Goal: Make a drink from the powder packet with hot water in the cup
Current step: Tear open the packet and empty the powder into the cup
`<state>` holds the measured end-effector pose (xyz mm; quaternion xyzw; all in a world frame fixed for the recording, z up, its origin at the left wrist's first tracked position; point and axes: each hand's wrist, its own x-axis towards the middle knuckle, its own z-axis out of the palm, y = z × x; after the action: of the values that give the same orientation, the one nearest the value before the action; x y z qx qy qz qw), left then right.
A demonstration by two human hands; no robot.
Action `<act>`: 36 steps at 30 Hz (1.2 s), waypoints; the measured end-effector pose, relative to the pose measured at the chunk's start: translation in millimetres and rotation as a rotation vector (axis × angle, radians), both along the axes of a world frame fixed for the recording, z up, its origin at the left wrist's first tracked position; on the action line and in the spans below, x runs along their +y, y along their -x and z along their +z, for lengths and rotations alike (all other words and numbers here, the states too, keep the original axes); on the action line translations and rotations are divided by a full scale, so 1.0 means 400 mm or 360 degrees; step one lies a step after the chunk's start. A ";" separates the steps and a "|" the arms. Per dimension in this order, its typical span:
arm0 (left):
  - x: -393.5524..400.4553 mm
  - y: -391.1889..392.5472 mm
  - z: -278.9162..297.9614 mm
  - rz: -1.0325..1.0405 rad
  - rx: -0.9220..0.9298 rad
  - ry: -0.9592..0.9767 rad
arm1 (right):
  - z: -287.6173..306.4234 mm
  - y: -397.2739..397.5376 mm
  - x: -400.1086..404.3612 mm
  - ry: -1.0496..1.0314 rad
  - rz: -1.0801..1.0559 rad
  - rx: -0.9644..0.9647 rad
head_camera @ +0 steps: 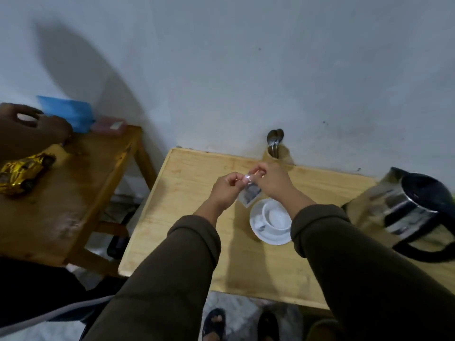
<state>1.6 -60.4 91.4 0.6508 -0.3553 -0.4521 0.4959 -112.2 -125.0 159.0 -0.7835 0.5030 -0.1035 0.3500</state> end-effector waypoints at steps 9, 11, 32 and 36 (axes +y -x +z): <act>-0.034 0.102 0.088 -0.0058 -0.0257 0.0089 | 0.055 0.135 -0.019 0.0188 -0.0070 -0.0095; -0.039 0.121 0.100 -0.0065 -0.0305 0.0098 | 0.059 0.157 -0.019 0.0171 -0.0077 -0.0169; -0.099 0.185 0.128 0.0318 -0.0001 -0.0036 | 0.065 0.196 -0.053 0.0425 0.0254 -0.0193; -0.098 0.175 0.123 0.0368 0.0029 -0.0058 | 0.065 0.210 -0.056 0.0328 0.0319 -0.0193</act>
<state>-68.5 -99.6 140.5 0.6922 -0.2649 -0.4042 0.5361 -196.0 -147.4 185.2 -0.8538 0.3869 -0.1662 0.3061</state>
